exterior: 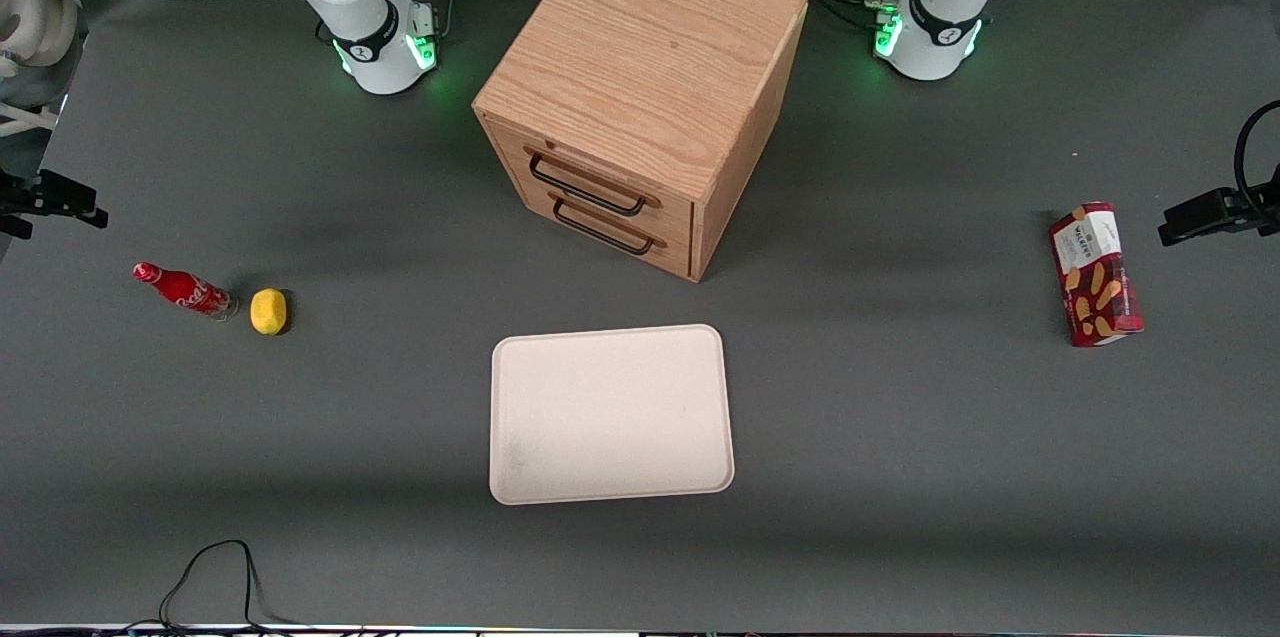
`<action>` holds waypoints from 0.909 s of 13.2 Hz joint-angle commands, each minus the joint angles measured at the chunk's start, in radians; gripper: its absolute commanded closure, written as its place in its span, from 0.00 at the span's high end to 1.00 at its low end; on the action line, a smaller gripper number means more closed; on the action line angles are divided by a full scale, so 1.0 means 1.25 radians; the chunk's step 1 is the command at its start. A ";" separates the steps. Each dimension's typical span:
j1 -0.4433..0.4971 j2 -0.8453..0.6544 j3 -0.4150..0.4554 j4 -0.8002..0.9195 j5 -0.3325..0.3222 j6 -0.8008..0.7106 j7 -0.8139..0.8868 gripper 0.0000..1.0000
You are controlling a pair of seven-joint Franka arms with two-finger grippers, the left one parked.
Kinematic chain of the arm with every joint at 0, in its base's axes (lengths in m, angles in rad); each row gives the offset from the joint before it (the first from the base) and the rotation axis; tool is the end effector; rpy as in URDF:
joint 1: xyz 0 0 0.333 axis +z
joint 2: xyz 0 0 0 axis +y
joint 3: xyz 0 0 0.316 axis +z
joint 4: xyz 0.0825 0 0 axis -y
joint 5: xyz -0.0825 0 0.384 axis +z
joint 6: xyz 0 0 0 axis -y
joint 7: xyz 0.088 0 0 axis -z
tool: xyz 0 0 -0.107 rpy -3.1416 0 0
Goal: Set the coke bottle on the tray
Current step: 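Move the right gripper down toward the red Coca-Cola bottle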
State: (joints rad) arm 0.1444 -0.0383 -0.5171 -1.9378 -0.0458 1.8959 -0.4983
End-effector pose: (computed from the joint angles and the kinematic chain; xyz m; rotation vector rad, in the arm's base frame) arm 0.5089 -0.2057 0.4960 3.1152 0.2197 -0.0281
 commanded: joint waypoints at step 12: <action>-0.006 0.186 -0.085 -0.142 0.154 0.314 -0.270 1.00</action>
State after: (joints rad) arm 0.1394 0.1579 -0.6165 -2.1207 0.1020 2.2591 -0.7847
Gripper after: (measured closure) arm 0.000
